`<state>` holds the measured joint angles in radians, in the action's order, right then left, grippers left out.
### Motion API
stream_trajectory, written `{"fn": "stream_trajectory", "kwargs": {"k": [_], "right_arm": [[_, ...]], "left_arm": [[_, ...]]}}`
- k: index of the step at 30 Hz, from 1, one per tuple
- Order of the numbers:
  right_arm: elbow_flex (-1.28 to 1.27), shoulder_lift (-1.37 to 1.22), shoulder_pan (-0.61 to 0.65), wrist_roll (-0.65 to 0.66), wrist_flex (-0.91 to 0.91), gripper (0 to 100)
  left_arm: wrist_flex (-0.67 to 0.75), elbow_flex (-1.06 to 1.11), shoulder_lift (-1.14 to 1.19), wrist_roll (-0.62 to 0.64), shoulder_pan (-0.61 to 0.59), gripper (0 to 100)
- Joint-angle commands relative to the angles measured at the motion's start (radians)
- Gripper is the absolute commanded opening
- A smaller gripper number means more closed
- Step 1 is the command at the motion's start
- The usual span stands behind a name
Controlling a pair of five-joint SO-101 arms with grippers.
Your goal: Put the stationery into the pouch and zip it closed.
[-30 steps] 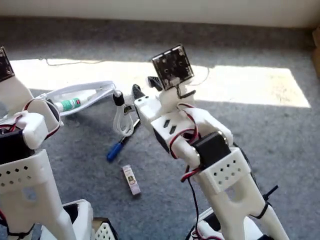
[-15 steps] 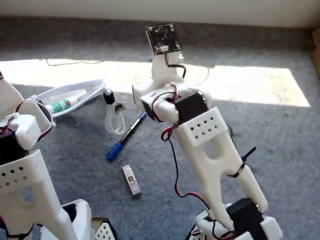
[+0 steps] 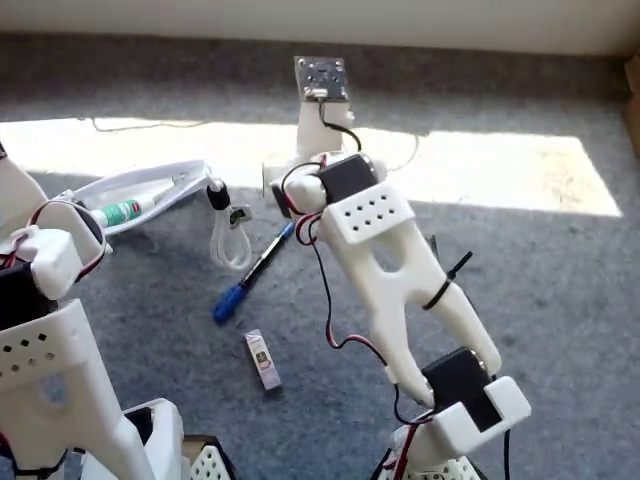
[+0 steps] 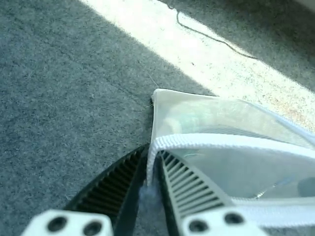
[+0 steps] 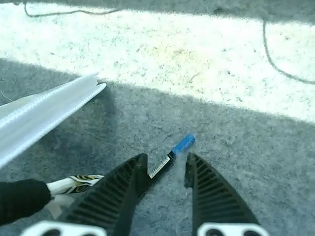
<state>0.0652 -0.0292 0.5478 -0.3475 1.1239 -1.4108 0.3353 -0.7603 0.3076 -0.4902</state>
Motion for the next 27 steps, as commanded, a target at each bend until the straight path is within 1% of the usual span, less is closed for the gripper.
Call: {"fn": "stream_trajectory", "kwargs": {"k": [1, 14, 27], "right_arm": [[0.062, -0.016, 0.002, -0.04, -0.045, 12.7], [0.062, -0.197, 0.05, -0.049, -0.14, 12.7], [0.062, -0.325, 0.054, -0.051, -0.194, 12.7]], "left_arm": [[0.014, -0.01, -0.022, -0.008, -0.013, 1], [0.02, 0.019, -0.022, -0.009, -0.016, 1], [0.02, 0.022, -0.022, -0.009, -0.016, 1]]}}
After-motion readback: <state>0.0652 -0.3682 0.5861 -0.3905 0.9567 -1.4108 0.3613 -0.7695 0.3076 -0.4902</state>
